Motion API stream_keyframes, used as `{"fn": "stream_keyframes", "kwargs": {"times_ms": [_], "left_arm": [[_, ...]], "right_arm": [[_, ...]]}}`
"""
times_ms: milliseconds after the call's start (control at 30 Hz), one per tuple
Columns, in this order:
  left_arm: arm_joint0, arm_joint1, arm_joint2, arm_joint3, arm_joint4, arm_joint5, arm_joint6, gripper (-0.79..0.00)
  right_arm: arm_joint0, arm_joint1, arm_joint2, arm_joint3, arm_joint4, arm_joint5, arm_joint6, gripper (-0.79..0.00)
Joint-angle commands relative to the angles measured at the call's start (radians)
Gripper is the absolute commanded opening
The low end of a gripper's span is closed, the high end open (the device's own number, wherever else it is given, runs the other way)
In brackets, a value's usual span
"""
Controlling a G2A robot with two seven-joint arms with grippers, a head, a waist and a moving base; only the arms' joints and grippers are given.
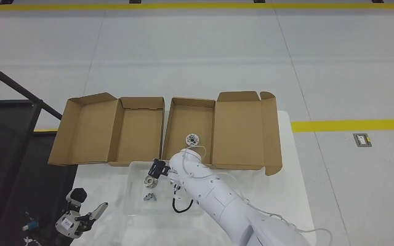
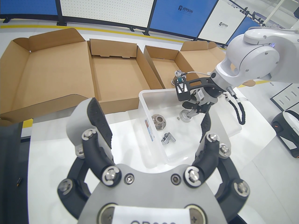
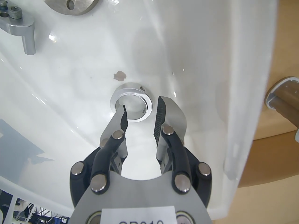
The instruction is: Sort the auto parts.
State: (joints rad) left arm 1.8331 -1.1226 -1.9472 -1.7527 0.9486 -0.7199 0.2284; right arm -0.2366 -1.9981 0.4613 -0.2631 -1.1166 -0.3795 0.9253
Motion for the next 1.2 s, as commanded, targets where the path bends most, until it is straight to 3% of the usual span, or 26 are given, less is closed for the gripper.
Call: {"fn": "stream_keyframes", "kwargs": {"times_ms": [0, 933, 967, 1167], "left_arm": [[0.000, 0.000, 0.000, 0.000, 0.000, 0.000, 0.000, 0.000], [0.000, 0.000, 0.000, 0.000, 0.000, 0.000, 0.000, 0.000], [0.000, 0.000, 0.000, 0.000, 0.000, 0.000, 0.000, 0.000], [0.000, 0.000, 0.000, 0.000, 0.000, 0.000, 0.000, 0.000]], "right_arm": [[0.000, -0.001, 0.003, 0.003, 0.004, -0.007, 0.011, -0.456], [0.020, -0.004, 0.021, 0.008, 0.042, -0.074, 0.101, -0.425], [0.021, -0.004, 0.023, 0.010, 0.047, -0.072, 0.111, 0.000], [0.021, -0.004, 0.024, 0.010, 0.049, -0.070, 0.116, 0.000]]}}
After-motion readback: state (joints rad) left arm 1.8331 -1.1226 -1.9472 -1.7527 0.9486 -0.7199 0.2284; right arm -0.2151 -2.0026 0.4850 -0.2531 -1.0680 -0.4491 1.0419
